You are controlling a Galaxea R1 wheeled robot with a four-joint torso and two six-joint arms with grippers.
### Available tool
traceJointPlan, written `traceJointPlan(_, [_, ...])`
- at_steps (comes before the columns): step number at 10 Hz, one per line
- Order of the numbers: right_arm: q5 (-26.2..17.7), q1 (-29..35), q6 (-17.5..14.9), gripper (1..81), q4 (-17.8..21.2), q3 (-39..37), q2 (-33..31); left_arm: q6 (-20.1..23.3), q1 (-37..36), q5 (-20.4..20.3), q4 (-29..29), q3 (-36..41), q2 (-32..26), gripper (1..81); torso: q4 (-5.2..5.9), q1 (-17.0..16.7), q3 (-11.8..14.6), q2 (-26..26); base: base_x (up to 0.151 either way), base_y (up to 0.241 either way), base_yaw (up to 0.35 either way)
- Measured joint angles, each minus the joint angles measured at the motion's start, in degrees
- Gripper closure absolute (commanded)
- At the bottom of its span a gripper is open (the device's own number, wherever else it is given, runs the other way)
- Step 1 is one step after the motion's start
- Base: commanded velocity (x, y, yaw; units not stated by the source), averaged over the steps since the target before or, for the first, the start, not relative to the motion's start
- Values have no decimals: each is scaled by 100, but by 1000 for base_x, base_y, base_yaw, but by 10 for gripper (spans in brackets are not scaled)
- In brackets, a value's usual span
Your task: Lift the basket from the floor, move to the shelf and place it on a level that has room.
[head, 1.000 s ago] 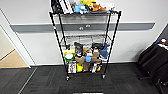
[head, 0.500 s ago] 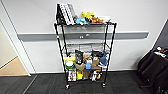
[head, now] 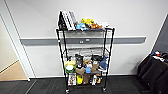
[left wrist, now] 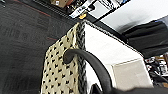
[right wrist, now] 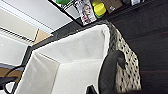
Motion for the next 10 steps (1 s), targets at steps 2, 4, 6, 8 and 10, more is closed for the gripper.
traceJointPlan(2, [4,0,-2,811,-1,48,-12,0,-1,1,0,7,-6,811,0,0,2,0,0,0,0])
traceJointPlan(4, [6,0,-2,811,-1,108,-30,0,-1,1,0,94,-94,811,0,0,2,0,0,0,0])
traceJointPlan(6, [6,0,-2,811,0,113,-34,0,-1,0,0,140,-99,811,0,0,2,0,0,0,0])
traceJointPlan(8, [9,2,-2,811,-1,190,-67,0,-4,-2,0,204,-133,811,0,0,2,0,33,0,0])
traceJointPlan(10, [0,-30,1,811,-1,340,-163,0,11,30,0,297,-182,811,0,-15,4,-6,77,0,0])
